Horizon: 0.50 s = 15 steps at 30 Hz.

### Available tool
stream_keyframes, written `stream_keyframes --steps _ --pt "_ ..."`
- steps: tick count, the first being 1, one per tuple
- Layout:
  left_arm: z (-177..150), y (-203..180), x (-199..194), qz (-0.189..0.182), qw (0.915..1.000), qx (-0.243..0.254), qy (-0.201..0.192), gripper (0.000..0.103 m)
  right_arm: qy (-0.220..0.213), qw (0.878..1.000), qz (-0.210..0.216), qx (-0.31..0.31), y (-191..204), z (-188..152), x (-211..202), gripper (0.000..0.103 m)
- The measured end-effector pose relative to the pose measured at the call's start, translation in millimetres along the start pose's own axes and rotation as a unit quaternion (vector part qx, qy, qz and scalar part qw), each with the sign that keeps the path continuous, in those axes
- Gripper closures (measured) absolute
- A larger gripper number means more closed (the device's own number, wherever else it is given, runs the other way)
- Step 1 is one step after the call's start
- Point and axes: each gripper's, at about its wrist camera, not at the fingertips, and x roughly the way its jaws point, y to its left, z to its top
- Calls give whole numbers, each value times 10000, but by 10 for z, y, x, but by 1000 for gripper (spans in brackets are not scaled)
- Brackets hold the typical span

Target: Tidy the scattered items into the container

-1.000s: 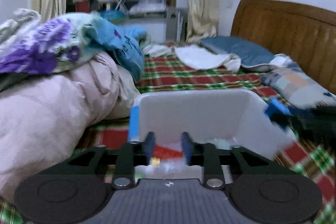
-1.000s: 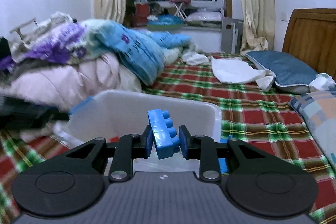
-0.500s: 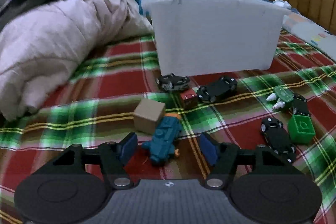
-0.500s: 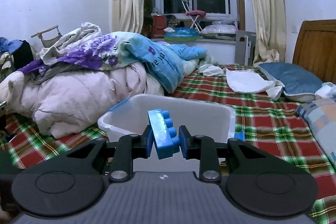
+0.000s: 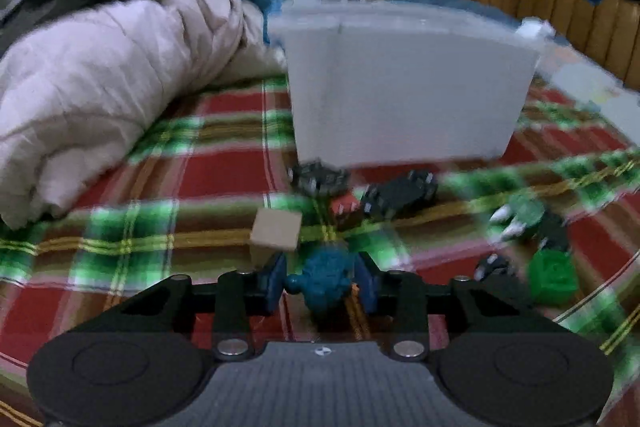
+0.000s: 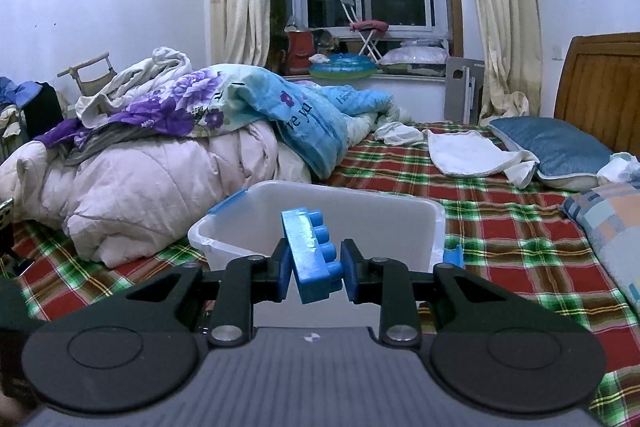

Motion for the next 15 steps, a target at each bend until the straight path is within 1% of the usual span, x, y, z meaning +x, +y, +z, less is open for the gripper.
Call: stream_keyframes --steps 4,11,15 --pt "279 2 -258 -88 9993 -6 -357 62 -42 10000 -45 7 -31 27 -20 73" --pt "537 125 -331 -84 9987 -137 -481 62 -34 10000 -77 -3 -65 32 -28 73" --pt "814 131 -367 -108 9976 -161 -672 62 -43 9999 -92 -22 -94 83 4 73"
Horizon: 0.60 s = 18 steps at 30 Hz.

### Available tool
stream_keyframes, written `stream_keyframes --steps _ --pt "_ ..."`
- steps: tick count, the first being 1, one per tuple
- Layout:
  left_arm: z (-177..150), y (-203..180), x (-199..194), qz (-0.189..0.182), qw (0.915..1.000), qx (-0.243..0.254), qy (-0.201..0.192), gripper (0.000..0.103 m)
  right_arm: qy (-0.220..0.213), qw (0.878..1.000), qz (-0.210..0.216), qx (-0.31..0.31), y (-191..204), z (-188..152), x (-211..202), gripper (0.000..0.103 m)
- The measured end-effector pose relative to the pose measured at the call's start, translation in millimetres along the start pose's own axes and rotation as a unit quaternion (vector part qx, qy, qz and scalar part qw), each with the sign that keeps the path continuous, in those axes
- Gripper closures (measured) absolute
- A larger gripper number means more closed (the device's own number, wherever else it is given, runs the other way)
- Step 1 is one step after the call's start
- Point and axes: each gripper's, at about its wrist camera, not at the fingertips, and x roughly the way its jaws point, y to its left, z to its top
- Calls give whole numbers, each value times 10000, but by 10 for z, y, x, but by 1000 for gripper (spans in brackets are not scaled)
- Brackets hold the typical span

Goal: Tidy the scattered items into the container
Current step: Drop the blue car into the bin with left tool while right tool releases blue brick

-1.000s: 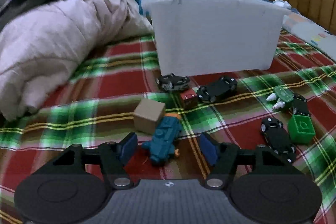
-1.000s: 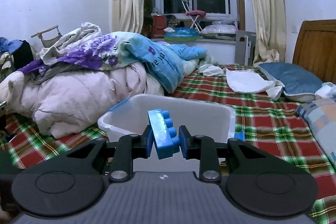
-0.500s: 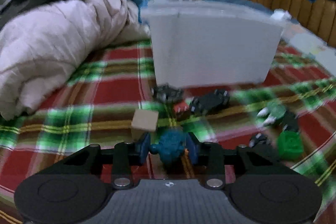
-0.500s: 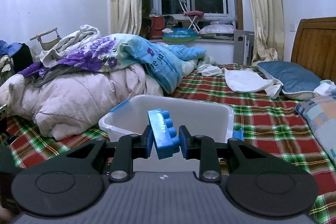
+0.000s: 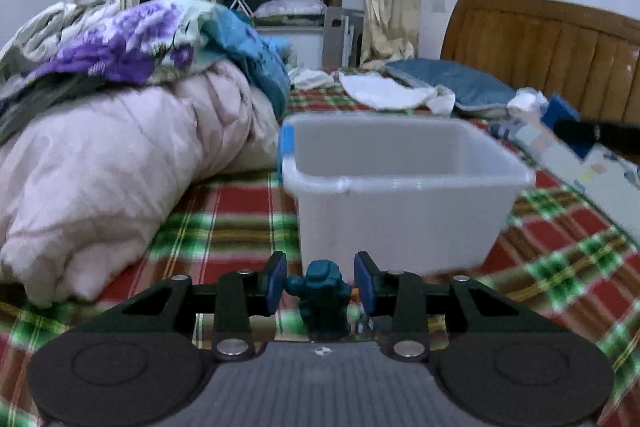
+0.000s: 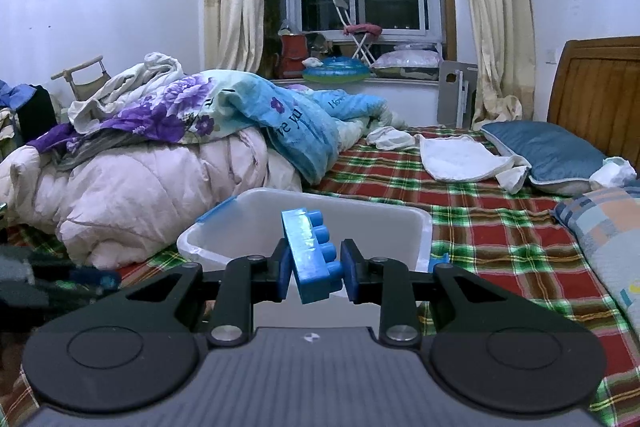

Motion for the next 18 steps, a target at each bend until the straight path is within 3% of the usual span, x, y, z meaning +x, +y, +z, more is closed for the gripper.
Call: stream_keyframes --steps 5,10,16,18 --pt "547 -76 116 -27 9995 106 -300 62 -51 10000 -66 -34 -72 153 155 73" --pt "993 -205 398 -77 9993 123 -353 62 61 9998 -171 -16 -171 274 442 73" --pt "1039 -352 887 -72 9997 205 59 61 409 9986 -326 -120 -244 212 793 73" --pt "975 -409 1021 128 9991 338 232 51 605 9974 -343 -167 -243 171 889 63"
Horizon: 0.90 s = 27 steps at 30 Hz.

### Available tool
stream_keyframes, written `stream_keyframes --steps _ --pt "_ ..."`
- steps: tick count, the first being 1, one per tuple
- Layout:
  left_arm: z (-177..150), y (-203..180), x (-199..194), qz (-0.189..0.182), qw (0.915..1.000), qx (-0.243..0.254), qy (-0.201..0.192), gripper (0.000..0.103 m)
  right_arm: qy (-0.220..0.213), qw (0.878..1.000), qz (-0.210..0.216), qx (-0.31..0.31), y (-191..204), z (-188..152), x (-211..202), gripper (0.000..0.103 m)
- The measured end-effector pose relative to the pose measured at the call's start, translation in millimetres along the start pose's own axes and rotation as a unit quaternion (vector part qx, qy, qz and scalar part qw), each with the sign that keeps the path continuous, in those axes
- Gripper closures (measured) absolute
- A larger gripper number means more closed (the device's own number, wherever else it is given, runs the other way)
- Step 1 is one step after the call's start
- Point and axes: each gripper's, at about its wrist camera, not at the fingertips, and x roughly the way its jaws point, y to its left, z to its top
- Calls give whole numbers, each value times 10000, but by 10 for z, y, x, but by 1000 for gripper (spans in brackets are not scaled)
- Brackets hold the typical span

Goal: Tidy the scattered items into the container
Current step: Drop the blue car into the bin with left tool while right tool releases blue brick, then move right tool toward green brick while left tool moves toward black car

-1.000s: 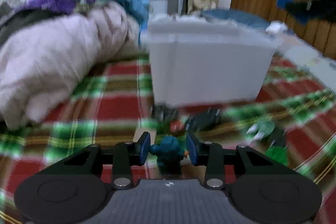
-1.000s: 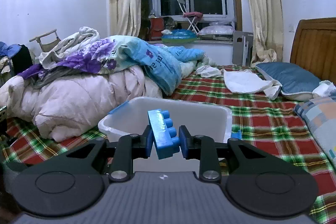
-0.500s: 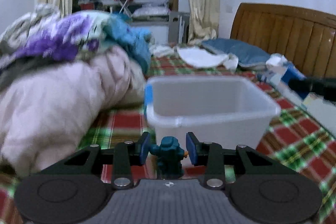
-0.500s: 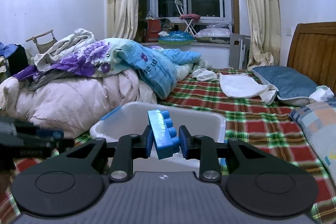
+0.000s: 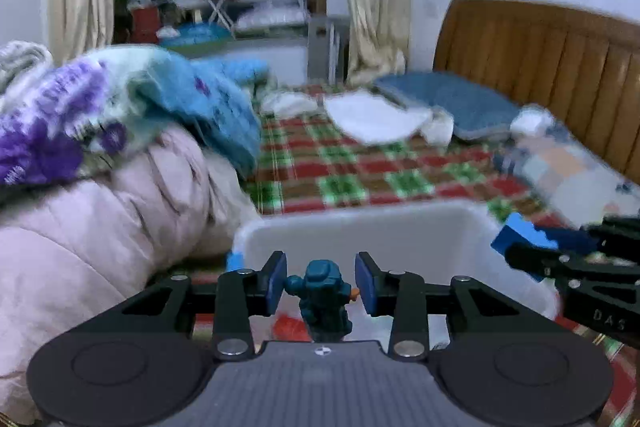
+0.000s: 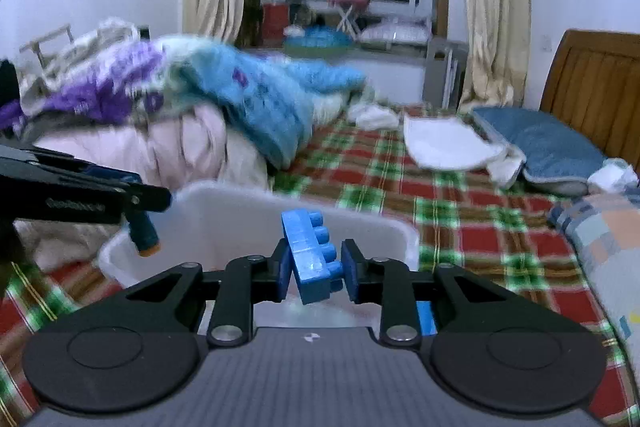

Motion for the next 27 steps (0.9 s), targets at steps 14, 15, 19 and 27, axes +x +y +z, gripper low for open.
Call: stream_keyframes --steps 14,15,19,27 --pt "-433 213 -369 24 9997 -125 -226 31 -292 9995 -25 -114 66 -234 -361 13" --pt "-531 250 -457 63 9995 -116 -282 31 -349 9993 -9 -113 81 -296 -474 13" --pt "-1042 375 -708 269 9990 -67 -364 29 -359 9991 178 115 179 -686 -845 12" --pt "-1893 302 -844 138 9976 -643 208 30 188 9993 300 69 684 -1568 -1071 29"
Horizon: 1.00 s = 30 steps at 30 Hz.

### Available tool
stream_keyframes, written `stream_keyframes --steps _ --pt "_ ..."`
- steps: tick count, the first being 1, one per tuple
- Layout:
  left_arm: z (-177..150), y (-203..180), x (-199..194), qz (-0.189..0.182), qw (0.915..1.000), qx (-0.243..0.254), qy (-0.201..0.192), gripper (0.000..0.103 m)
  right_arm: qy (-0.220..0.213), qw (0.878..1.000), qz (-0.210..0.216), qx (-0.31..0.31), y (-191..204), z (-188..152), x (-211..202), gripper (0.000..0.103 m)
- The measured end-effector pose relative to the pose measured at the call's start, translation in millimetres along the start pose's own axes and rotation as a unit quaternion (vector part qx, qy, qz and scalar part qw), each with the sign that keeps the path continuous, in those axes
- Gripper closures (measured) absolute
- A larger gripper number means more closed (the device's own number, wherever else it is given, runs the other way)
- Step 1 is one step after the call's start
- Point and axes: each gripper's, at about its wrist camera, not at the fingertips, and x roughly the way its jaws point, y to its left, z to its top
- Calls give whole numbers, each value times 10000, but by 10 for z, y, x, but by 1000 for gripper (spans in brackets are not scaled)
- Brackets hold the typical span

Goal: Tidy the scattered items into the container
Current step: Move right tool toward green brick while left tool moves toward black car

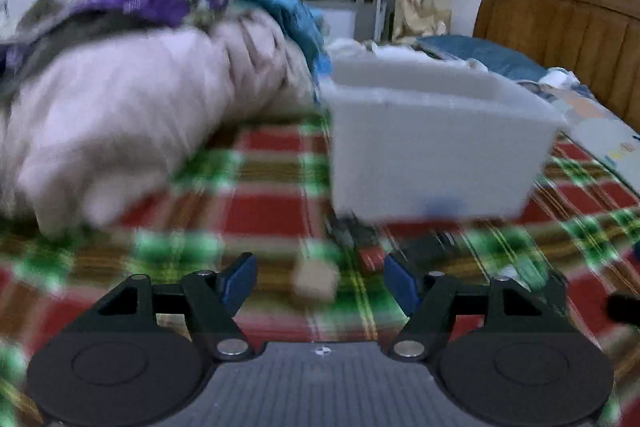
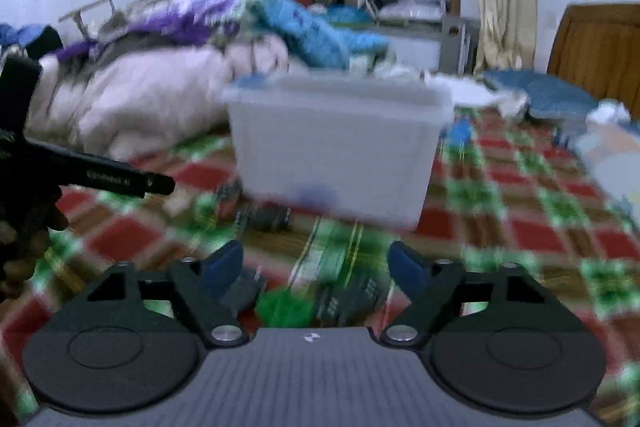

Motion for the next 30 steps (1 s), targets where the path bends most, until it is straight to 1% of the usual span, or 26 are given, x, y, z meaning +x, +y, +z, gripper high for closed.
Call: stream_keyframes --steps 1,2,5,7,10,13,16,19,21,22,24,25,27,29,30 --pt "-96 -90 -41 -24 10000 93 -3 30 68 10000 28 -1 14 -69 16 38" --pt "-178 -184 -76 -40 9998 209 -28 30 124 9999 15 -32 21 -128 30 41" --pt "-386 -521 -177 -255 9967 758 -129 30 154 9998 58 -113 25 -233 54 42" --pt "-453 -693 -183 -324 9938 1057 -148 30 174 9991 101 -384 16 -273 80 44" --pt "-479 -830 -160 -397 9938 1034 -139 30 106 9976 263 -631 -105 -302 64 41" --pt "-465 -891 -94 -402 9945 959 -79 30 47 9955 536 -782 -232 -322 121 41" --pt "-482 -927 -94 -434 9948 915 -73 30 -18 9929 707 -953 -317 -333 173 42" --pt "-522 -994 -80 -448 9944 955 -12 30 0 9934 871 -750 -411 -348 232 42" --pt "-548 -1030 -44 -408 9945 959 44 30 27 9922 1002 -748 -394 -363 246 43" --pt "-559 -1036 -27 -379 9948 937 76 33 35 9912 1056 -796 -368 -372 245 44" --pt "-574 -1024 6 -312 9958 853 119 34 42 9902 1066 -905 -315 -388 239 44" --pt "-576 -1013 22 -267 9963 800 132 37 49 9902 1039 -927 -303 -394 238 44" --pt "-573 -980 75 -257 9970 703 196 45 63 9910 985 -900 -302 -403 231 44" --pt "-579 -948 145 -235 9969 713 243 60 79 9927 881 -817 -318 -397 229 43" --pt "-574 -923 167 -183 9971 702 245 63 71 9937 836 -747 -330 -390 225 43"
